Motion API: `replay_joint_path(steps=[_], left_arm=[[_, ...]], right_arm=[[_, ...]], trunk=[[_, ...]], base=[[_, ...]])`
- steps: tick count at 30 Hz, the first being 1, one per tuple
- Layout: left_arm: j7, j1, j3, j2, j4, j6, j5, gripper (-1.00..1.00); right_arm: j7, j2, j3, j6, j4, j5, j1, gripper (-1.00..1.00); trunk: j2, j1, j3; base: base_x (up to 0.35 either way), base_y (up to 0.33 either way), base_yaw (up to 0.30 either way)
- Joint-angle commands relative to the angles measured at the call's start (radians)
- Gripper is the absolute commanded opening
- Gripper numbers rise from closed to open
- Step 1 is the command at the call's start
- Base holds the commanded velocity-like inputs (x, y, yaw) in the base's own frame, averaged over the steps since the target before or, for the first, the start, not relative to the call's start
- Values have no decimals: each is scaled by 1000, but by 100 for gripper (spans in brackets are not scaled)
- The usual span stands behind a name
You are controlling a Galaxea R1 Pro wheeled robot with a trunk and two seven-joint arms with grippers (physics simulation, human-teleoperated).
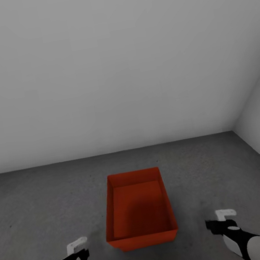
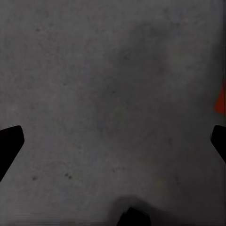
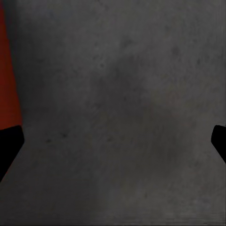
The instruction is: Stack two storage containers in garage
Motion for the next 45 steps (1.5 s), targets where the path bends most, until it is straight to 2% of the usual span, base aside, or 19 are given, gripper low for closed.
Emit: replay_joint_path(steps=[1, 12, 15, 18, 23, 25, 28, 30, 41, 45], left_arm=[[1, 0, -3, 0, 0, 3, 5, 100], [-3, -1, -3, -6, 1, 5, 7, 100], [-3, -1, -3, -11, 1, 2, 9, 100], [-3, -1, -2, -19, 1, -4, 12, 100], [-3, -2, -2, -33, 1, -6, 16, 100], [-3, -1, -2, -35, 1, -5, 16, 100], [-3, 1, -2, -35, 1, -5, 19, 100], [-2, 32, -2, -33, 1, -12, 26, 100], [-3, 66, -2, -36, 1, -13, 25, 100], [-2, 69, -2, -36, 1, -11, 26, 100]], right_arm=[[-3, -1, -8, -4, 6, 11, -1, 100], [0, -4, -6, -2, 40, 12, 1, 100], [-1, -3, -6, -3, 42, 15, 21, 100], [-1, -4, -6, -5, 42, 40, 46, 100], [-2, 4, -6, -4, 42, 108, 66, 100], [-2, 6, -6, -4, 42, 113, 73, 100], [-2, 8, -6, -4, 42, 117, 94, 100], [-2, 8, -6, -4, 42, 119, 201, 100], [-7, 9, -9, -17, 43, 114, 217, 100], [-8, 11, -9, -17, 44, 113, 218, 100]], trunk=[[7, -4, 3], [84, -46, 37], [105, -58, 46], [126, -69, 56], [161, -88, 72], [175, -96, 78], [196, -108, 87], [210, -115, 93], [287, -157, 128], [287, -157, 128]], base=[[0, 0, 0], [0, 0, 0], [0, 0, 0], [0, 0, 0], [0, 0, 0], [0, 0, 0], [0, 0, 0], [0, 0, 0], [0, 0, 0], [0, 0, 0]])
